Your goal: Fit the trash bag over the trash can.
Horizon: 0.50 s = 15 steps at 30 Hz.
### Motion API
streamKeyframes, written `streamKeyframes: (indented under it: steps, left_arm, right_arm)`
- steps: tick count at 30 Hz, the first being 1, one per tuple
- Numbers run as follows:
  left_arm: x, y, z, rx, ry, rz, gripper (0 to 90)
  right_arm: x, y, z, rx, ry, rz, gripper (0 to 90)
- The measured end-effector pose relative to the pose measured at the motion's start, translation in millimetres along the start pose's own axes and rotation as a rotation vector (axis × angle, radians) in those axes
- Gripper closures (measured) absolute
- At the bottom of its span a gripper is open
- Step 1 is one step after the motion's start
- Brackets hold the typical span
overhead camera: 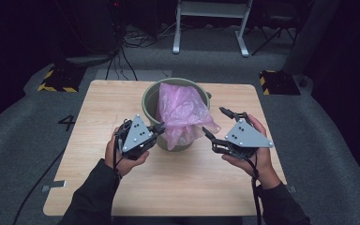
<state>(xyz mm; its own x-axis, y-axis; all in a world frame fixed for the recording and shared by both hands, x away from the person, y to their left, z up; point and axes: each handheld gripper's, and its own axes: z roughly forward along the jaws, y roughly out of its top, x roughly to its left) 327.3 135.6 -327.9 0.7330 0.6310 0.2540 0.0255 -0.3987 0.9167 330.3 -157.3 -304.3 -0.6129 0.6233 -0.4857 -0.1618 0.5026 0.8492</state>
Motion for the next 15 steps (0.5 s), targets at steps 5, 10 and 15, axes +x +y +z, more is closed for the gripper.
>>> streamKeyframes:
  steps: [5, 10, 15]
  left_arm:
    - [0.7, -1.6, 1.7, -0.012, -0.012, -0.013, 88.6]
    - [3.3, -6.0, -1.7, -0.013, -0.013, -0.014, 87.4]
    - [9.3, -15.2, -10.4, -0.023, -0.01, -0.046, 86.9]
  right_arm:
    - [-0.6, 3.1, 22.3, 0.076, 0.063, -0.055, 56.2]
    - [-5.7, -1.2, 30.7, 0.079, 0.109, -0.012, 87.6]
    - [-18.8, -11.1, 27.5, 0.058, 0.104, 0.124, 89.7]
